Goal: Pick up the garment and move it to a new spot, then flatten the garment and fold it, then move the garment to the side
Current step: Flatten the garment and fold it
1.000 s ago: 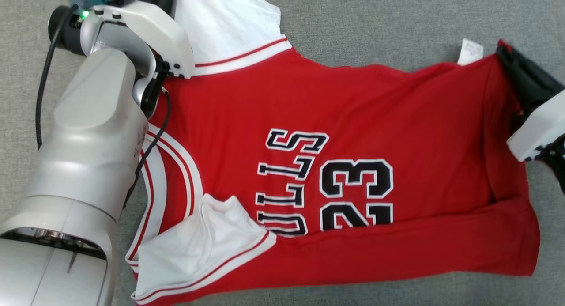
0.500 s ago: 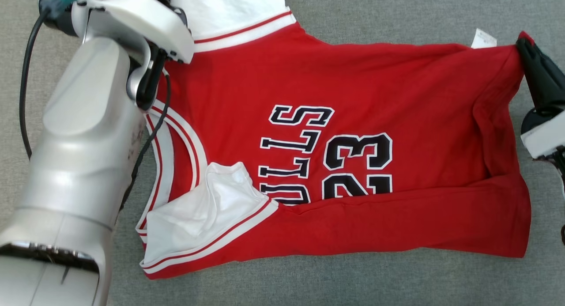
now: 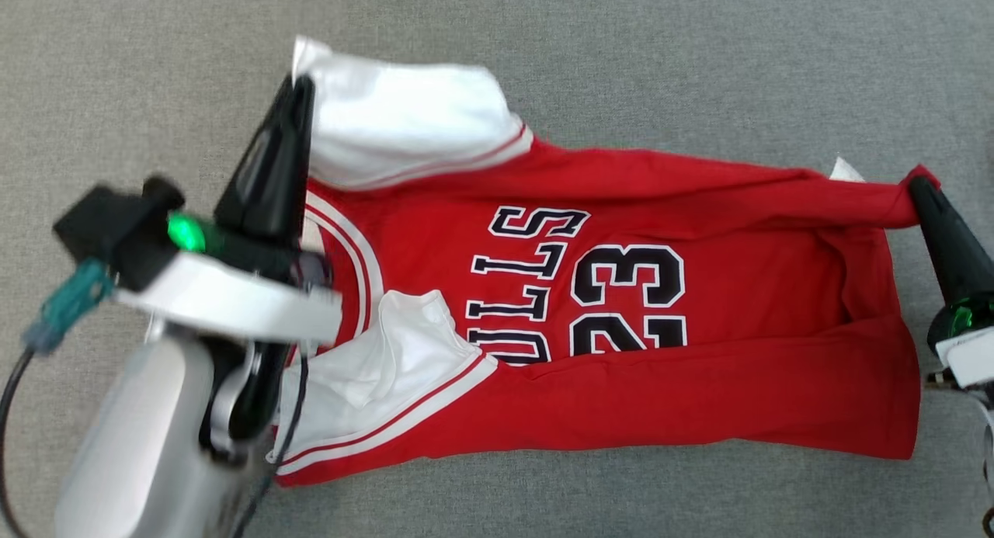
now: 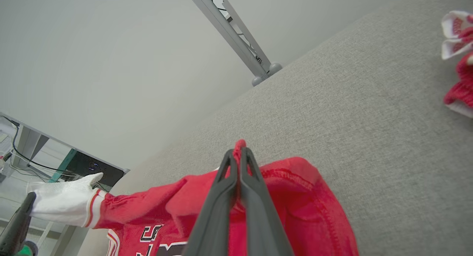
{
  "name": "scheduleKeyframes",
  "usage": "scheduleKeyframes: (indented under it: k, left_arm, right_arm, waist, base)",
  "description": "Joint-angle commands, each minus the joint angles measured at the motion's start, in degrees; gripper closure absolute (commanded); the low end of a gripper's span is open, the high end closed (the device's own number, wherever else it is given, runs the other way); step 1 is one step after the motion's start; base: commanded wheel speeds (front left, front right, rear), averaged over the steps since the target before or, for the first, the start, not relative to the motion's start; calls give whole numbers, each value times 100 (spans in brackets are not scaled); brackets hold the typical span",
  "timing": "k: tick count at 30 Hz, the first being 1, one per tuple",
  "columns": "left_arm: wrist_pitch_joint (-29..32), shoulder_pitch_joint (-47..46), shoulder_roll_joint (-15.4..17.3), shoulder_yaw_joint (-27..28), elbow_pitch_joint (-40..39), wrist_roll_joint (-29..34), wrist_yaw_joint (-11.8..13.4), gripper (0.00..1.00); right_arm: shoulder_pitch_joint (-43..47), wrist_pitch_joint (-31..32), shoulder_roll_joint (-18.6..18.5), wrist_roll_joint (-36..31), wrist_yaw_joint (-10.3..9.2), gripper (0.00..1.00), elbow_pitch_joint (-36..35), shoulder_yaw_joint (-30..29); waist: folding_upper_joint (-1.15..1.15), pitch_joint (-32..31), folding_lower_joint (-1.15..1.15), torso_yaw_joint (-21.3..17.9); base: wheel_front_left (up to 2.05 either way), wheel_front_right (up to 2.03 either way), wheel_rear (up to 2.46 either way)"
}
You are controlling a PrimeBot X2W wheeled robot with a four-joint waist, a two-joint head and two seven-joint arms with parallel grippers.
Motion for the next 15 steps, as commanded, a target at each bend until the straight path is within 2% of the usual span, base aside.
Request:
scheduleKeyframes:
  k: [1,5,8,11,15]
  left_arm:
    - [123,330,75,64,-370,-95,116,100]
    - [506,1425,185,161,-1473,-391,450,100]
    - [675,2113,171,177,-1941,-598,648,100]
    - [775,2661,109,171,-2177,-828,789,100]
    - [886,3204,88,121,-2118,-973,924,100]
  right_arm:
    - [116,-105,-36,33,3,100,-50,29]
    - [423,-291,-8,172,3,100,48,143]
    - [601,-438,-70,175,3,100,166,229]
    - [790,-627,-104,171,3,100,283,360]
    - [1047,-898,-178,31,3,100,423,566]
  waist:
    - [0,-27,0,-16]
    - [0,-86,0,-51]
    - [0,-144,0,-57]
    - [0,-215,0,-43]
    - [0,-326,0,-23]
  base:
    - [0,0,0]
    - [0,0,0]
    - [0,0,0]
    - [0,0,0]
    - [0,0,0]
